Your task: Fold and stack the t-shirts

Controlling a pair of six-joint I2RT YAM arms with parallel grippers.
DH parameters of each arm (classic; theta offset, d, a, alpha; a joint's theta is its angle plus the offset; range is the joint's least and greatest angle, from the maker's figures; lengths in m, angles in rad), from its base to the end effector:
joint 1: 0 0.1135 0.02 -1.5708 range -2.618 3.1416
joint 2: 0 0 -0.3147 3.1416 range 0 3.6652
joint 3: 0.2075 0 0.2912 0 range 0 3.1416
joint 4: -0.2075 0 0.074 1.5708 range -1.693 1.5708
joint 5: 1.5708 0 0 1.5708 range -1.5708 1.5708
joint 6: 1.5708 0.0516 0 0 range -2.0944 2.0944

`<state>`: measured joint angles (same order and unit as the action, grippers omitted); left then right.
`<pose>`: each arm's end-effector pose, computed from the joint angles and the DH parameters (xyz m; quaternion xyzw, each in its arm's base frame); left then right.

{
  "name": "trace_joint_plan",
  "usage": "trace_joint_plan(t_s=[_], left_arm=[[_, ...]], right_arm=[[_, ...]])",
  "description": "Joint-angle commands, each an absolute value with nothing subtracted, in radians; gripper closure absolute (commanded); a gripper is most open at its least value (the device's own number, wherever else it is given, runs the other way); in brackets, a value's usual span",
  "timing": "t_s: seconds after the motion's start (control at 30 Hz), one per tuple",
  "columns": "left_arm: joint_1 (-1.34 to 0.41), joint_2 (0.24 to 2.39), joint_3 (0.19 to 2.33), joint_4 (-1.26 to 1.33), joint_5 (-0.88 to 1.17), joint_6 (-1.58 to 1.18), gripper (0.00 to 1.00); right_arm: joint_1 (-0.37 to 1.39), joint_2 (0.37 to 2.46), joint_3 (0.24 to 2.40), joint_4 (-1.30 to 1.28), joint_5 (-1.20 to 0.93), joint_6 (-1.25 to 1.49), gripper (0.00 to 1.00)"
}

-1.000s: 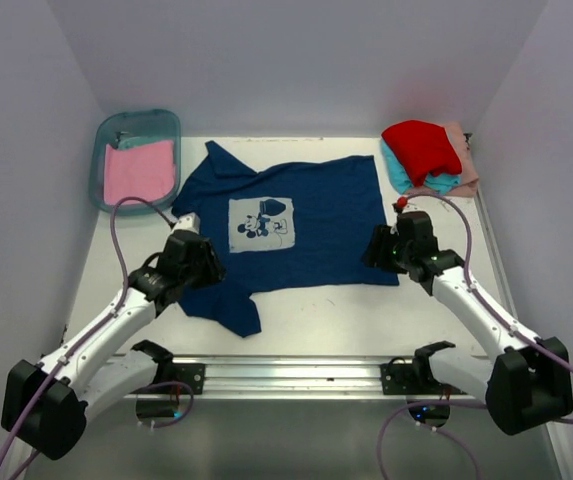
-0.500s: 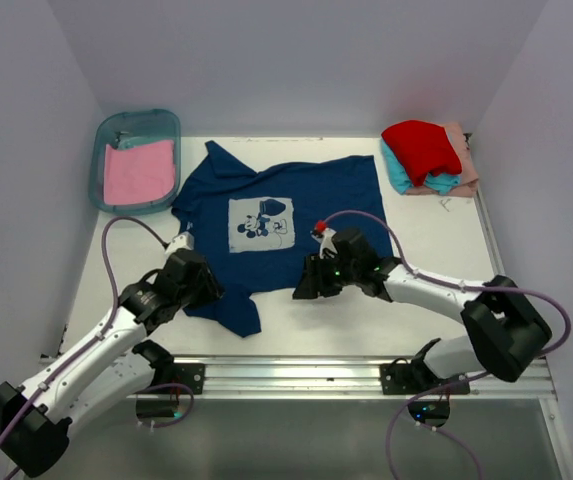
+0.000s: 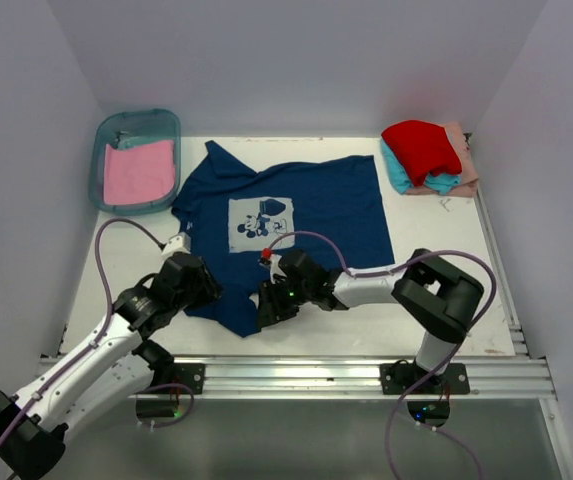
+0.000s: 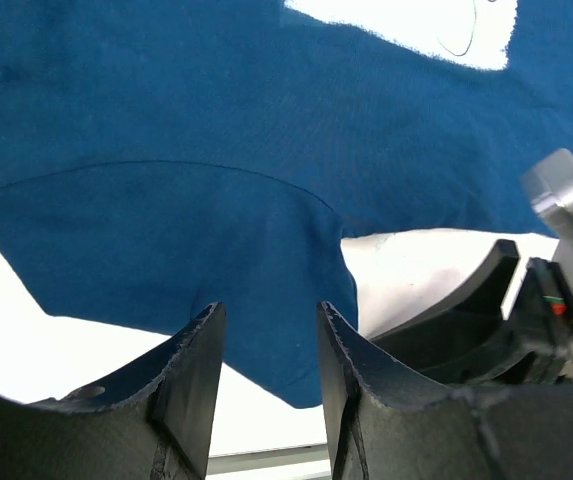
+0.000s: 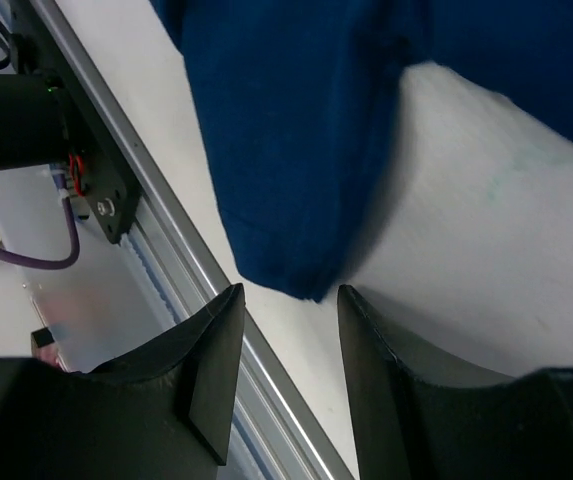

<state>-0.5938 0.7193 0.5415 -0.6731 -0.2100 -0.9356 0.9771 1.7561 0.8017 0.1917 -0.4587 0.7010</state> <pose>0.1356 -0.0786 0.2359 -0.1947 0.9109 -0.1717 0.3207 0.1929 0.3266 0.1419 -0.2117 0.8746 0.4245 0.1003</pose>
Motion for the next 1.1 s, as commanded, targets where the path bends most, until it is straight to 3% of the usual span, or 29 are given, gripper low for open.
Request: trace_joint_plan(t_s=[0.0,0.13,0.2,0.23,0.27,0.37,0.73,1.07], left_arm=[[-0.601,0.706,0.531,-0.692,-0.250,-0.959,0.55],[-0.603,0.689,0.529,-0.704,-0.242,-0.966,0.55],[-0.604,0.674,0.523,-0.710,-0.236,-0.969,0.55],[-0.604,0.672,0.520,-0.712,-0.236,-0.971,0.54],[-0.604,0.663,0.517,-0.718,-0.235,-0.974,0.54],[-0.604,0.657,0.508,-0.710,-0.219,-0.970,0.54],[-0.612,0.722,0.492,-0.666,-0.192,-0.950,0.55],[-0.624,0.770,0.477,-0.629,-0.186,-0.937,0.55]], right_arm=[[1.005,1.804,0.883,0.242,-0.449,0.716,0.54],[1.025,1.851,0.939,0.226,-0.428,0.703,0.57],[1.028,1.864,0.950,0.224,-0.422,0.701,0.64],[1.028,1.871,0.953,0.229,-0.423,0.706,0.69],[1.028,1.873,0.959,0.232,-0.425,0.704,0.84],[1.028,1.852,0.983,0.224,-0.428,0.692,1.00],[0.881,1.917,1.297,0.028,-0.215,0.588,1.00],[0.790,2.058,1.440,-0.081,-0.072,0.526,1.00]])
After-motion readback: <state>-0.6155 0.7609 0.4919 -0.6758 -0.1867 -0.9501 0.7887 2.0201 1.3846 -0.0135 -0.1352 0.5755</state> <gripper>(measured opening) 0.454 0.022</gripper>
